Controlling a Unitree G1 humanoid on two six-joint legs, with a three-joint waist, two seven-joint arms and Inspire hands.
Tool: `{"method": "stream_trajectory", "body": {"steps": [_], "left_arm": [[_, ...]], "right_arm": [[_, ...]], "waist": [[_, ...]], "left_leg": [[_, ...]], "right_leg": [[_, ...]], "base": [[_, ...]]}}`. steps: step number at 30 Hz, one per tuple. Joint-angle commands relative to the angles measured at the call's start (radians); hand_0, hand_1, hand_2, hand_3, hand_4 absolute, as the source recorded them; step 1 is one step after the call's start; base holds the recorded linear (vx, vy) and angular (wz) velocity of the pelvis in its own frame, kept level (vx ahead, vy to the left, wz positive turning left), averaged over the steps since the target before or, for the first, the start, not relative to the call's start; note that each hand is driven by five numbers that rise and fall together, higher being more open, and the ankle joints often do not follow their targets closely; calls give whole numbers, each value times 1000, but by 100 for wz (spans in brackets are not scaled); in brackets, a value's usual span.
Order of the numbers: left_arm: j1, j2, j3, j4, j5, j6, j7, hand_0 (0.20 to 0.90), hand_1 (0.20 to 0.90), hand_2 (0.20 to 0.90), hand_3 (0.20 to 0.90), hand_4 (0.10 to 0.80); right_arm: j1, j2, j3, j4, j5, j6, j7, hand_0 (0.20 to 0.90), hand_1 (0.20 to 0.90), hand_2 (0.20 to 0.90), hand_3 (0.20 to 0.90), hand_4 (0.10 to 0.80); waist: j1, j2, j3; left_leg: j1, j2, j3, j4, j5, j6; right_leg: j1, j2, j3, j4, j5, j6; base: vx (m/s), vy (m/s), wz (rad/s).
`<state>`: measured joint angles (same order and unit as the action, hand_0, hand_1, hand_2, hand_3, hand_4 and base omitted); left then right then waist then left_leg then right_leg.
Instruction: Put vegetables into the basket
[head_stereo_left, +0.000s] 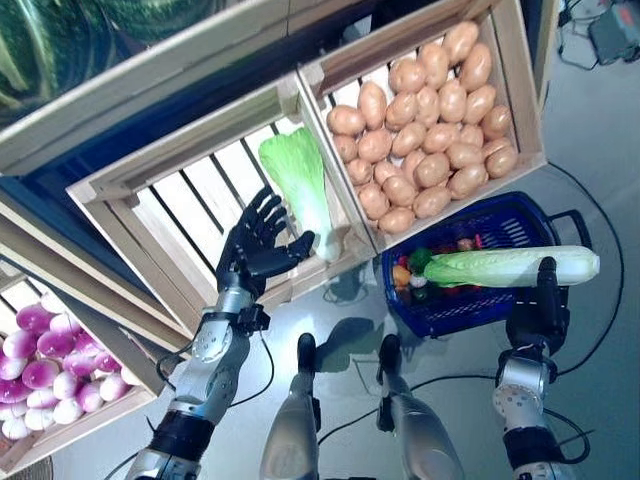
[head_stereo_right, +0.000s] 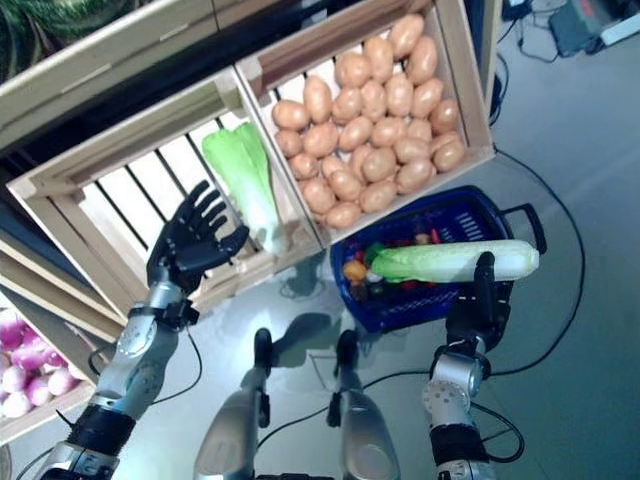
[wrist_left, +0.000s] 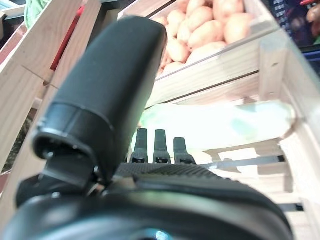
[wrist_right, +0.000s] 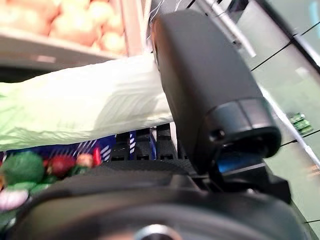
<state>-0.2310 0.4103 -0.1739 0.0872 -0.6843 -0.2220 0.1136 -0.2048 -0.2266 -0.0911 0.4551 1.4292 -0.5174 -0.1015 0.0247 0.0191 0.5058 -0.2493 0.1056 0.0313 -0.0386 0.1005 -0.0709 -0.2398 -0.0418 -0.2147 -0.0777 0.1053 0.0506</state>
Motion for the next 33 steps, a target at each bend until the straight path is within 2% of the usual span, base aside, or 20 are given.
{"method": "stream_trajectory", "body": {"steps": [1, 6, 10, 13, 17, 24, 26, 31, 32, 33], "left_arm": [[-91, 16, 16, -126, -3, -158, 14, 900, 900, 900, 900, 800], [-157, 28, 4, -129, -5, -187, 19, 900, 900, 900, 900, 800], [-198, 44, 9, -147, -8, -209, 20, 900, 900, 900, 900, 800], [-218, 59, 7, -166, -15, -211, 28, 900, 900, 900, 900, 800], [-252, 71, 6, -171, -4, -225, 45, 900, 900, 900, 900, 800], [-292, 92, 19, -188, 41, -255, 131, 900, 900, 900, 900, 800], [-299, 96, 24, -182, 88, -253, 149, 900, 900, 900, 900, 800], [-337, 118, 35, -173, 121, -268, 184, 900, 900, 900, 900, 800], [-337, 119, 36, -171, 132, -274, 191, 900, 900, 900, 900, 800], [-342, 126, 39, -170, 128, -279, 191, 900, 900, 900, 900, 800]], "right_arm": [[-77, -82, -43, -81, -49, -145, -49, 300, 300, 300, 300, 400], [-226, -124, -20, 73, -94, -145, -105, 300, 300, 300, 300, 400], [-334, -207, -28, 187, -178, -105, -201, 300, 300, 300, 300, 400], [-373, -244, -34, 245, -170, -93, -229, 300, 300, 300, 300, 400], [-432, -281, -36, 299, -193, -68, -277, 300, 300, 300, 300, 400], [-512, -325, -19, 325, -258, -8, -407, 300, 300, 300, 300, 400], [-532, -324, -13, 334, -270, -13, -436, 300, 300, 300, 300, 400], [-581, -336, -18, 351, -307, -33, -541, 300, 300, 300, 300, 400], [-578, -334, -22, 354, -315, -39, -546, 467, 467, 467, 467, 511], [-583, -339, -27, 356, -315, -44, -555, 561, 561, 561, 561, 574]], "waist": [[10, 3, 14], [34, 18, 14], [51, 31, 14], [60, 38, 14], [69, 49, 14], [73, 57, 14], [75, 57, 14], [72, 65, 14], [71, 67, 14], [70, 71, 14]], "left_leg": [[-115, -46, -52, 59, 6, -12], [-251, -75, -63, 145, -7, -7], [-375, -101, -74, 234, -19, 2], [-447, -109, -73, 302, -40, 14], [-538, -118, -87, 369, -46, 26], [-670, -123, -99, 442, -43, 33], [-687, -124, -104, 463, -56, 31], [-736, -128, -108, 462, -42, 28], [-739, -129, -108, 470, -51, 27], [-745, -130, -108, 472, -52, 27]], "right_leg": [[-68, -36, 14, 186, -80, 10], [-197, -56, 4, 262, -90, 14], [-333, -77, 10, 358, -100, 18], [-419, -93, 26, 456, -131, 16], [-531, -111, 40, 536, -136, 18], [-661, -106, 68, 591, -120, 11], [-678, -106, 70, 610, -127, 10], [-728, -91, 82, 601, -108, 5], [-732, -91, 85, 613, -118, 5], [-738, -88, 89, 618, -119, 4]], "base": [[-64, -18, 3], [-54, -32, 1], [-55, -15, 4], [-17, -42, 17], [-22, -37, 22], [-40, -45, 6], [-14, -42, 3], [-23, -5, -1], [0, 0, 0], [0, 0, 0]]}}
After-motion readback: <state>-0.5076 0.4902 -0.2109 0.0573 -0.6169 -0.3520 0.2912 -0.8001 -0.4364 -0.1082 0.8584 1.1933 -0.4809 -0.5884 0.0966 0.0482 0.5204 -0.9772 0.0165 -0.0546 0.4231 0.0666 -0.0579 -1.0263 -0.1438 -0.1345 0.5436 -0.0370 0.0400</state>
